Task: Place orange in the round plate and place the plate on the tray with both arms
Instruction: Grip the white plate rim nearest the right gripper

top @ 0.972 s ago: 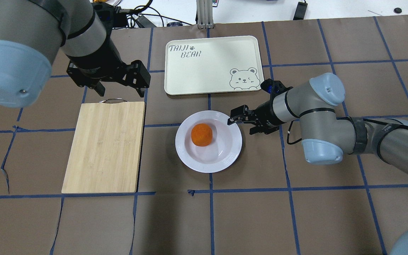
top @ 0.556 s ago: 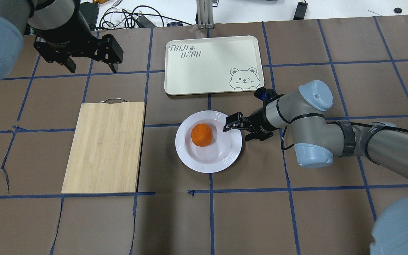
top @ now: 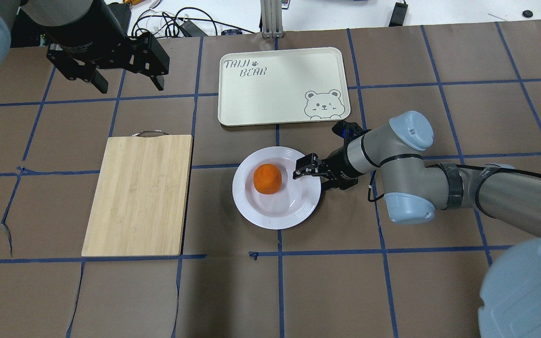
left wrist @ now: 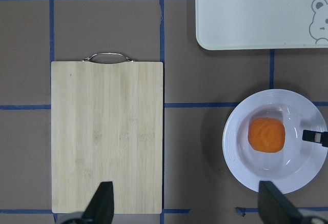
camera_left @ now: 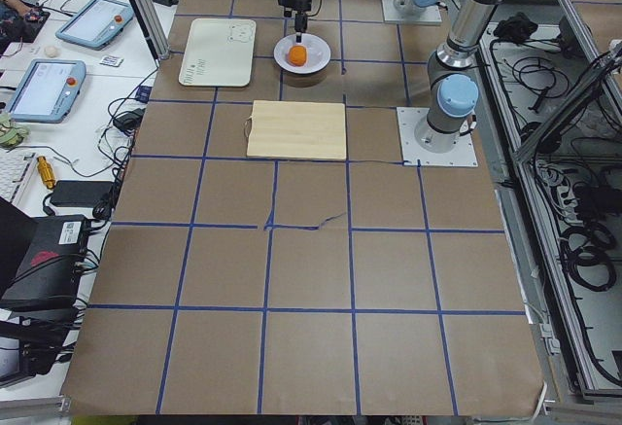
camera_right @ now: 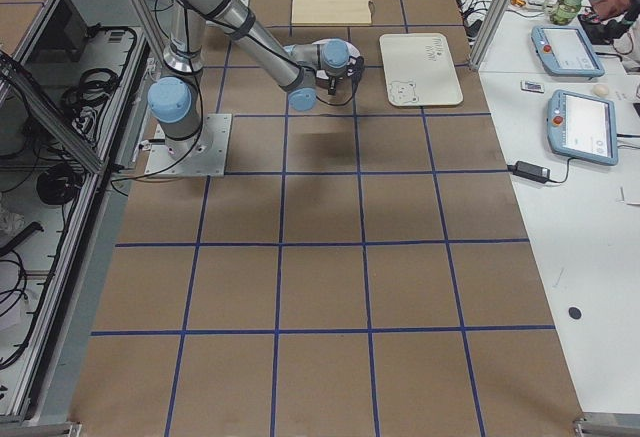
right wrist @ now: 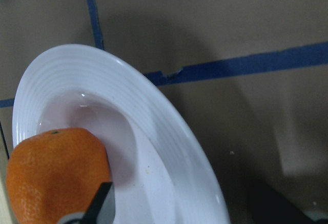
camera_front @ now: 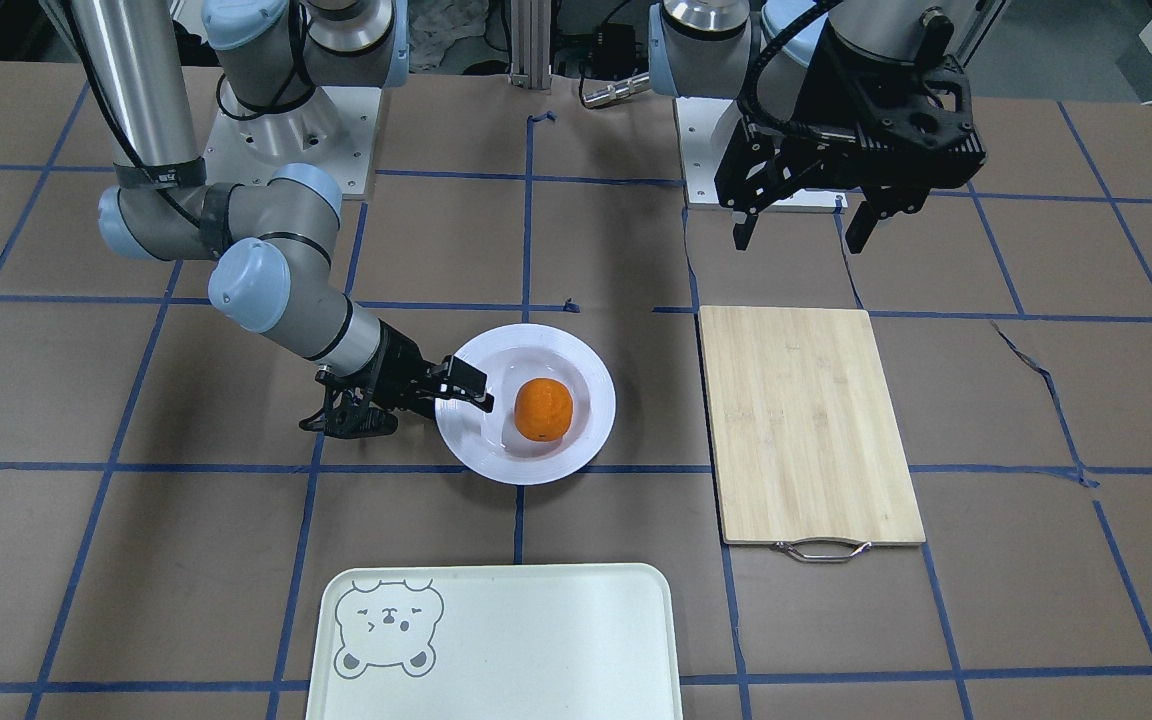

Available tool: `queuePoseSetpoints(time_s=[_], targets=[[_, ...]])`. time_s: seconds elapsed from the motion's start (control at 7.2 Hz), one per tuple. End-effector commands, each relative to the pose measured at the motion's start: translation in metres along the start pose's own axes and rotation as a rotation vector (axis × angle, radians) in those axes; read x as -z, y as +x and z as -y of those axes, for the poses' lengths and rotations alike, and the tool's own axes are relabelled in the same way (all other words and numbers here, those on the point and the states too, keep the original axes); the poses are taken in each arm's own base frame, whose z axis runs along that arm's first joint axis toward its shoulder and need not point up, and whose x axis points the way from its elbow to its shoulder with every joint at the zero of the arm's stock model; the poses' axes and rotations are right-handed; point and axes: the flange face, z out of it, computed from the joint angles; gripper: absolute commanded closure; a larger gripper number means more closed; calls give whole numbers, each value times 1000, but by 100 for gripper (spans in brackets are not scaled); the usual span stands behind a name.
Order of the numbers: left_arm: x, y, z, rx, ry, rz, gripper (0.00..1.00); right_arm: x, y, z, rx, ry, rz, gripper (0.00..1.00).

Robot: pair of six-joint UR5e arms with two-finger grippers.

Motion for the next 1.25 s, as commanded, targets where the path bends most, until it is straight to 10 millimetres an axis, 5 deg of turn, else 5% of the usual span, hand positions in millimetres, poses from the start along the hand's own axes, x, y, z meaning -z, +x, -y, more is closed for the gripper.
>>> queuePoseSetpoints(time_s=[0.0,0.14,0.42,0.69,1.11], targets=[[-9,-4,3,2,40,7,0,-11,-10,-7,29,-12,-5,29],[-9,-6,4,6,39,4,0,-12,-9,-8,32,-12,-10,50],[-8,-1,1,-8,38,-8,0,-8,-4,-5,38,11,-75,66],[-7,-3,1,-9,40,5,0,-7,-5,-5,24,17,-79,78],[-8,-4,1,-1,28,7,0,11,-18,2,-1,57,-72,82]])
